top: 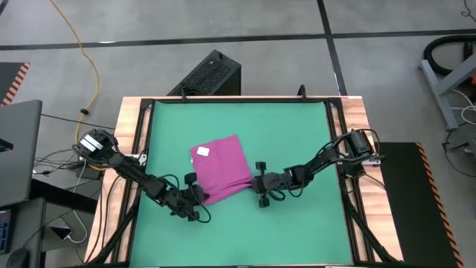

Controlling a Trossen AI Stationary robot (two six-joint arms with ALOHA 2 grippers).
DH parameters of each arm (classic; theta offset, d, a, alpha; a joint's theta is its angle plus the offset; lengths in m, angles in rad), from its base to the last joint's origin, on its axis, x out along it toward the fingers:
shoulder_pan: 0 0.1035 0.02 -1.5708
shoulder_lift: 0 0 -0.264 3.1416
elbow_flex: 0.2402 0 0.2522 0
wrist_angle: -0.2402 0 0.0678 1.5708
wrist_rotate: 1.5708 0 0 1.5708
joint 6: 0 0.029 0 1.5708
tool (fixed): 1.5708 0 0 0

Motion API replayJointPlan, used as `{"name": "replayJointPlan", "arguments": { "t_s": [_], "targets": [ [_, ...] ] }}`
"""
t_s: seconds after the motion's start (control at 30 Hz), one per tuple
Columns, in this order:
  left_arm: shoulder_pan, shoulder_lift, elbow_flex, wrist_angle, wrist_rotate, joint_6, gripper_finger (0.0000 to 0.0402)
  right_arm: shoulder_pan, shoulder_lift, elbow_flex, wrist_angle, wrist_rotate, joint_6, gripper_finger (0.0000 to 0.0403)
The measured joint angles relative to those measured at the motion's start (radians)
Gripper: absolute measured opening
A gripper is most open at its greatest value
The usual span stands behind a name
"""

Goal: Roll towel
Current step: Roll the violet towel

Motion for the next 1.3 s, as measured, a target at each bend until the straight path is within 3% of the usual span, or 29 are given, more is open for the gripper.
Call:
{"name": "replayJointPlan", "arguments": {
  "t_s": [0.3, 0.6, 0.83, 1.3],
  "targets": [
    [0.0, 0.001, 0.0, 0.022, 0.004, 0.036, 0.0, -0.047, -0.142, 0.056, -0.251, -0.194, 0.168, 0.0013],
    [0.008, 0.001, -0.001, 0.057, 0.059, 0.063, 0.0, -0.123, -0.134, 0.24, -0.515, -0.37, 0.225, 0.0013],
    [0.009, 0.0, -0.001, 0.068, 0.109, 0.061, 0.0, -0.198, -0.138, 0.308, -0.585, -0.484, 0.286, 0.0013],
    [0.008, 0.001, -0.001, 0.103, 0.165, 0.082, 0.0, -0.239, -0.018, 0.31, -0.512, -0.543, 0.305, 0.0013]
  ]
}}
